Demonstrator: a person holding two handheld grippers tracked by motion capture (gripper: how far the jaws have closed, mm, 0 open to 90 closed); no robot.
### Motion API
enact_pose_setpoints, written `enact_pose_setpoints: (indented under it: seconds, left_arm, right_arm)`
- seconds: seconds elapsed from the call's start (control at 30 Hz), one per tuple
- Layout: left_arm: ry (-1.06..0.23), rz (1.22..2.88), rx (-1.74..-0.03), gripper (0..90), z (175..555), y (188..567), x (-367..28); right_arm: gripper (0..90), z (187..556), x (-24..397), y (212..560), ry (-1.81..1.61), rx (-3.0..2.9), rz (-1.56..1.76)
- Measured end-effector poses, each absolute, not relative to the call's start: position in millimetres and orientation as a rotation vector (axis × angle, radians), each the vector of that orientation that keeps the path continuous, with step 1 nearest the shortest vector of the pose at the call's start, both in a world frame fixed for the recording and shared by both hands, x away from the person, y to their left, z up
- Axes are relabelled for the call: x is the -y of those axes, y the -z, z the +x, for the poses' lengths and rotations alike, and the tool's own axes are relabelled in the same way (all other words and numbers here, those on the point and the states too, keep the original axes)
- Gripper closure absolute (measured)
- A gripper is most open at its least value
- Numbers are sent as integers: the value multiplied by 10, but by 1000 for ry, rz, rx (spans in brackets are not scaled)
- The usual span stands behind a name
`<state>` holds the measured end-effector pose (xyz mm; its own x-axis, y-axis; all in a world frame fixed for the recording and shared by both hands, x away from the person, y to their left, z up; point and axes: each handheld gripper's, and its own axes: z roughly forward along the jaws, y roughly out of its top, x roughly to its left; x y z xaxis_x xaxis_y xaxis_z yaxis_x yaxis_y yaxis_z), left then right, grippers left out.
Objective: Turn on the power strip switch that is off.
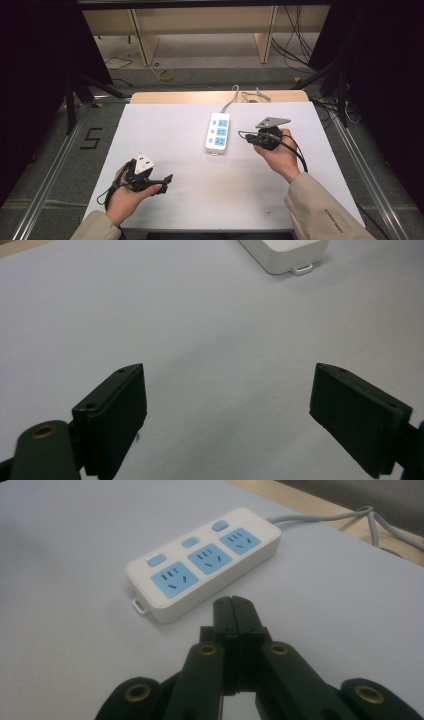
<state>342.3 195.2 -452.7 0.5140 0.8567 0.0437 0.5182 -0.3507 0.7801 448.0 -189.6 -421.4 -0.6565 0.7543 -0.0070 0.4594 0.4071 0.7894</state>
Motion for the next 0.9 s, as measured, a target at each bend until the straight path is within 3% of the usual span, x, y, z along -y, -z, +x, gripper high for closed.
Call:
enact_pose_setpoints:
  seconds: [0.9]
  left_arm:
    - [-591,2026,-1121,148,3425,4532,-1952]
  right_arm:
    - [900,4800,1563,4270,-1080,-2329,1025]
